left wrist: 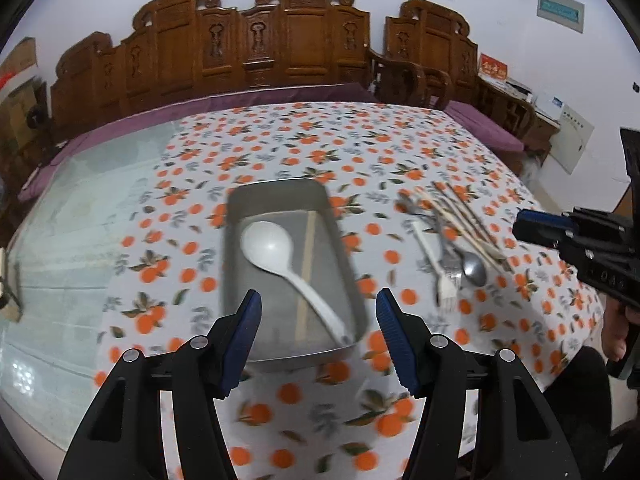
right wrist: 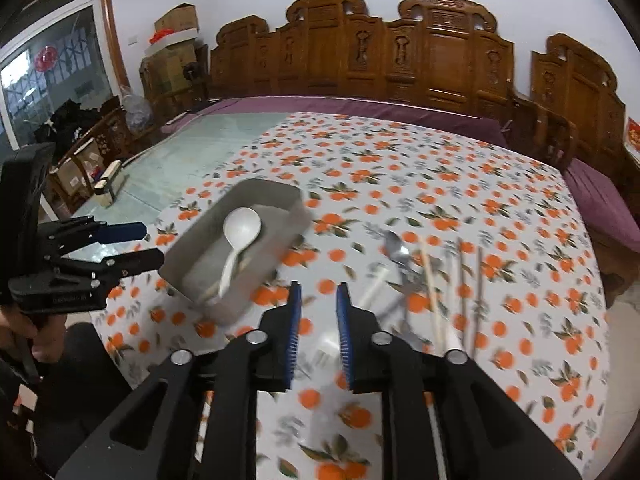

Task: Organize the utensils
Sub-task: 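Grasp the white plastic fork with the left gripper while the right gripper returns to the utensils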

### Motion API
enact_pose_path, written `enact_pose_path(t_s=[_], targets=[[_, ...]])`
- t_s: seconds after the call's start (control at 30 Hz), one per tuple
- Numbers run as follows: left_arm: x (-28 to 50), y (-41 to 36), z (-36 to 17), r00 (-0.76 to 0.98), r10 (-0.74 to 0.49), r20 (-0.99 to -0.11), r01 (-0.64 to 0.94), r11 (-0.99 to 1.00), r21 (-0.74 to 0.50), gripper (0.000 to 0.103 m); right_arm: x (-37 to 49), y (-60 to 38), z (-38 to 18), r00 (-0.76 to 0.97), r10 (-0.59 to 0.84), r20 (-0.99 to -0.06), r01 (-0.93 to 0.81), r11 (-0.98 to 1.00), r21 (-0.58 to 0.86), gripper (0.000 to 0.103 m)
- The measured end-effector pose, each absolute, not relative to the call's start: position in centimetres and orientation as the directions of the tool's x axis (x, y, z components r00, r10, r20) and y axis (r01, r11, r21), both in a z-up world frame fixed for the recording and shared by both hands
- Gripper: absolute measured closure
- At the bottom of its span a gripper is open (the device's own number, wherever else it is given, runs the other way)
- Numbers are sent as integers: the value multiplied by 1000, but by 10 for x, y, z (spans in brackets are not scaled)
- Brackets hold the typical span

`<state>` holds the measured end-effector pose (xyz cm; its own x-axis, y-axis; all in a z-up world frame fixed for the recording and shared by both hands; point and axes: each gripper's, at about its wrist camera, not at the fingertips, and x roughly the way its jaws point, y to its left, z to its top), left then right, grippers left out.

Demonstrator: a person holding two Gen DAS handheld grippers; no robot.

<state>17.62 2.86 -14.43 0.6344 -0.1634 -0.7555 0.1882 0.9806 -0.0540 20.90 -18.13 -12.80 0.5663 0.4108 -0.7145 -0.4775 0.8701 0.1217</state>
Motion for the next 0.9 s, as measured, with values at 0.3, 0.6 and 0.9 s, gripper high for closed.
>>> enact_pose_path(t_s=[0.3,0.6,0.9], targets=[[187,-29,-160,608,-210,-766,247,967,-69,46,199,-231,-152,571,387,-724,-409,899,157,82],[207,-77,-194,550,-262,-793,309,946,-98,50,206,-254,-171,559,363,-745,-359,916,176,82],[230,-95,-234,465,-293,-836,314,937,-153,62,209,-260,-180,553,350,-756,-345,922,175,82]])
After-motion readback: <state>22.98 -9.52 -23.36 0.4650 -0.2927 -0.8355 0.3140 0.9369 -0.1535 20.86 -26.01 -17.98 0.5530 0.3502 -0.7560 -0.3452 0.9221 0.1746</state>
